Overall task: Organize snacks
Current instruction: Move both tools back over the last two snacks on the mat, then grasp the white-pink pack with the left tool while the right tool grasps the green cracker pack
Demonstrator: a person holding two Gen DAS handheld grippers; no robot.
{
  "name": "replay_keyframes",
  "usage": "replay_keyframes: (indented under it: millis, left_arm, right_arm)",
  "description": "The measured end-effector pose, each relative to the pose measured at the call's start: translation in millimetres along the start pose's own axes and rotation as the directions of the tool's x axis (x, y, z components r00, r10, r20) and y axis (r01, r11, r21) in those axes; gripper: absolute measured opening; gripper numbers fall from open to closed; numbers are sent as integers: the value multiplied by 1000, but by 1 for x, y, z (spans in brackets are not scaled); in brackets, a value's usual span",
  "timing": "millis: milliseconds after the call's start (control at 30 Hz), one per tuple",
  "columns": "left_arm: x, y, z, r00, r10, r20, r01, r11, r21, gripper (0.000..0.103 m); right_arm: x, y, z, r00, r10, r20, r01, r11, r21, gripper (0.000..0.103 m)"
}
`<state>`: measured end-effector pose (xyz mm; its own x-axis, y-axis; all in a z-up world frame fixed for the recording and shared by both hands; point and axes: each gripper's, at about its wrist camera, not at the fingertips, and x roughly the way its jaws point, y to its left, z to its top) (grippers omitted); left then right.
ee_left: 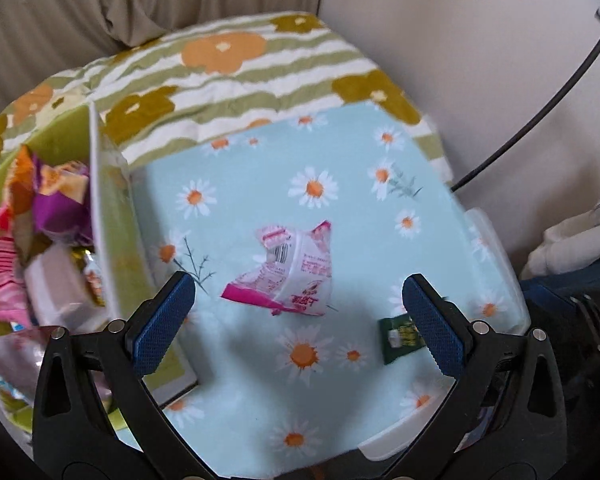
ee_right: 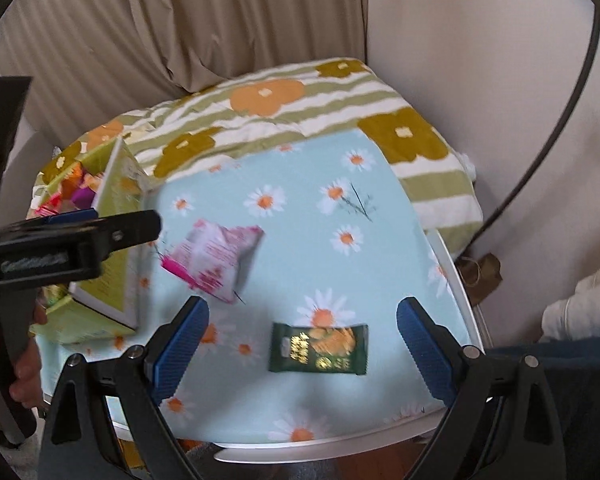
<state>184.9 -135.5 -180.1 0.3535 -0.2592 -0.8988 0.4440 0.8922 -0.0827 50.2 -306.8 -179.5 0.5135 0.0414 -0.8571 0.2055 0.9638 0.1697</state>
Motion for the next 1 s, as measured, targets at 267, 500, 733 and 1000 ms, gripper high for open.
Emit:
replay_keyframes:
  millis: [267, 500, 733, 1000]
  left_arm:
    - [66, -1, -7, 998, 56, -27, -55, 998, 20, 100]
    - [109, 0, -8, 995, 58, -82, -55, 998, 35, 96]
    - [135, -4, -10, 990, 61, -129, -52, 996, 76, 83]
    - [140, -6, -13, 991, 47, -126, -33, 993, 113, 70]
  right_arm:
    - [42, -5, -26, 999, -37, -25, 37, 999, 13, 94]
    - [82, -5, -42, 994, -31, -106, 37, 998, 53, 94]
    - [101, -4, -46, 985, -72, -156, 80, 996, 43, 86]
    - [110, -2, -46, 979, -117, -165, 120, 993, 5, 85]
